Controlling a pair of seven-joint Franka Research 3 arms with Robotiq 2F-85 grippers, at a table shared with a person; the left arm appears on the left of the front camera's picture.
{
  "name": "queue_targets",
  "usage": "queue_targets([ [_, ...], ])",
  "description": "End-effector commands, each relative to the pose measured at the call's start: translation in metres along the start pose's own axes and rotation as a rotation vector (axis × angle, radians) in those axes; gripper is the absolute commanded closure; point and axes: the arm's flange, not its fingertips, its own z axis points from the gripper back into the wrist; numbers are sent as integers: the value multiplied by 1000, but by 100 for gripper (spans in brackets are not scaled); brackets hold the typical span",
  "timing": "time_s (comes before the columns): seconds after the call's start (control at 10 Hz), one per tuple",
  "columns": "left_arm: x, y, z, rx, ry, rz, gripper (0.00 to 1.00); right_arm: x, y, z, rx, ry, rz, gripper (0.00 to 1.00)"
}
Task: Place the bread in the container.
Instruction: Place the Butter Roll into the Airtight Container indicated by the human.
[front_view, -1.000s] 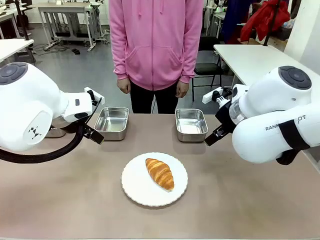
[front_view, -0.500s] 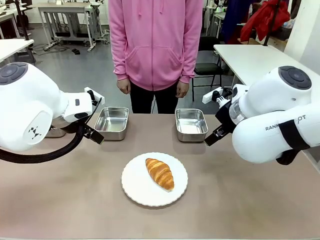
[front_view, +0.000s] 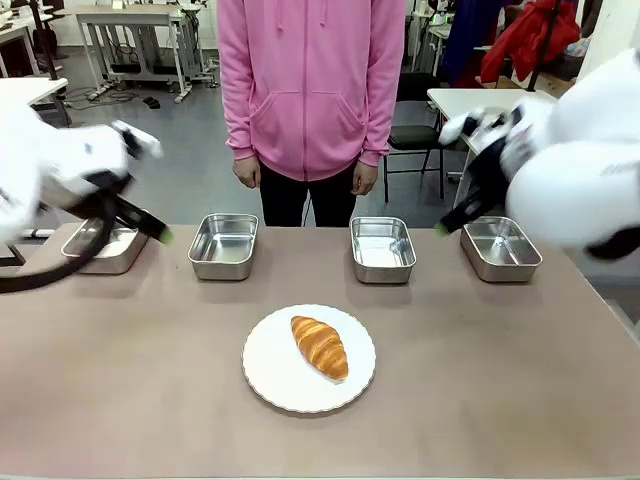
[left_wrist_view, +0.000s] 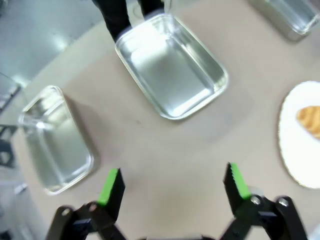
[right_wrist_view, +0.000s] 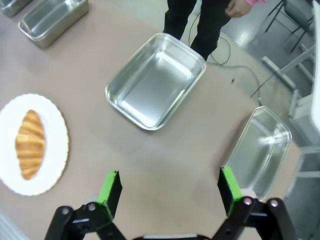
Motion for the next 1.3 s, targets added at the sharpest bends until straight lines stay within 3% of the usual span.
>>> queue_targets([
  [0.0, 8, 101, 45, -157, -41, -18, 0, 3, -55, 42, 95, -21, 64, 0],
  [0.4, -4, 195, 72, -307, -96, -180, 0, -28, -135, 83, 176, -98, 79, 0],
  [0.5, -8, 211, 70, -203, -35, -42, 0, -34, -136, 83, 173, -124, 62, 0],
  [0.6, -10, 177, 95, -257, -95, -149, 0, -23, -123, 88, 119, -64, 76, 0],
  [1.0, -6, 184, 88, -243, -64, -126, 0, -25, -125, 87, 120, -67, 86, 0],
  [1.2, -8, 212, 111, -222, -85, -142, 0, -26, -170, 117, 133, -99, 71, 0],
])
